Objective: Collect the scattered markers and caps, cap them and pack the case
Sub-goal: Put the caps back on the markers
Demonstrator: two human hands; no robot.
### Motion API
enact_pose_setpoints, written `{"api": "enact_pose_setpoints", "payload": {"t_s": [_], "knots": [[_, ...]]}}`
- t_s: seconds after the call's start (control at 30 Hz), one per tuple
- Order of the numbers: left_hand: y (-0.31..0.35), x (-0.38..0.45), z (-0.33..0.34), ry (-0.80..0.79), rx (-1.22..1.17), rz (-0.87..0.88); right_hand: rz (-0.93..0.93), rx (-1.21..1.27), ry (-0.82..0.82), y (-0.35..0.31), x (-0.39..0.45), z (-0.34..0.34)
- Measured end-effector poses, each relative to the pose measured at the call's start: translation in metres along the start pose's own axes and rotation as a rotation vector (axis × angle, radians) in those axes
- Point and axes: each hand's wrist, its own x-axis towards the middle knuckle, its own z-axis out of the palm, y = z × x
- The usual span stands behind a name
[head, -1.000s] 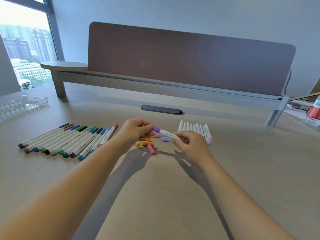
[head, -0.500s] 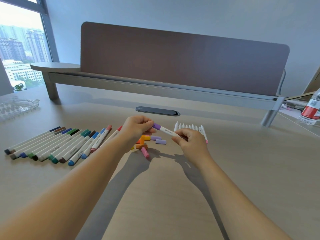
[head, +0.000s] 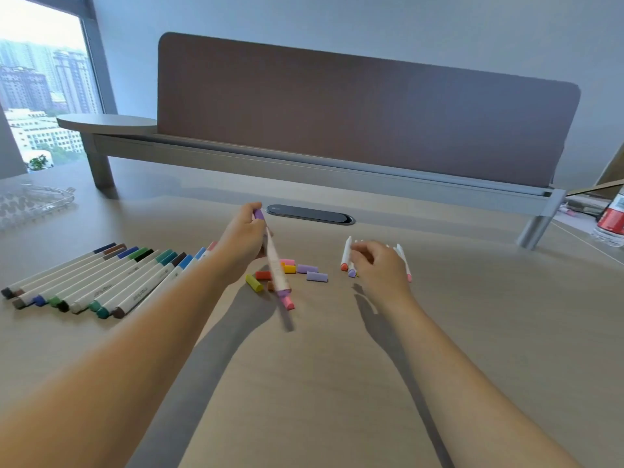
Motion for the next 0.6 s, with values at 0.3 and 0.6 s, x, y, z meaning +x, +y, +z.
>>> {"api": "enact_pose_setpoints", "payload": {"t_s": [0.3, 0.6], "knots": [[-0.043, 0.024, -0.025, -0.016, 0.850, 0.085, 0.132, -0.334, -0.006, 0.014, 0.042, 0.022], [-0.057, 0.044, -0.035, -0.006, 1.094, 0.178, 0.122, -0.688, -0.039, 0.011, 0.075, 0.048]]}}
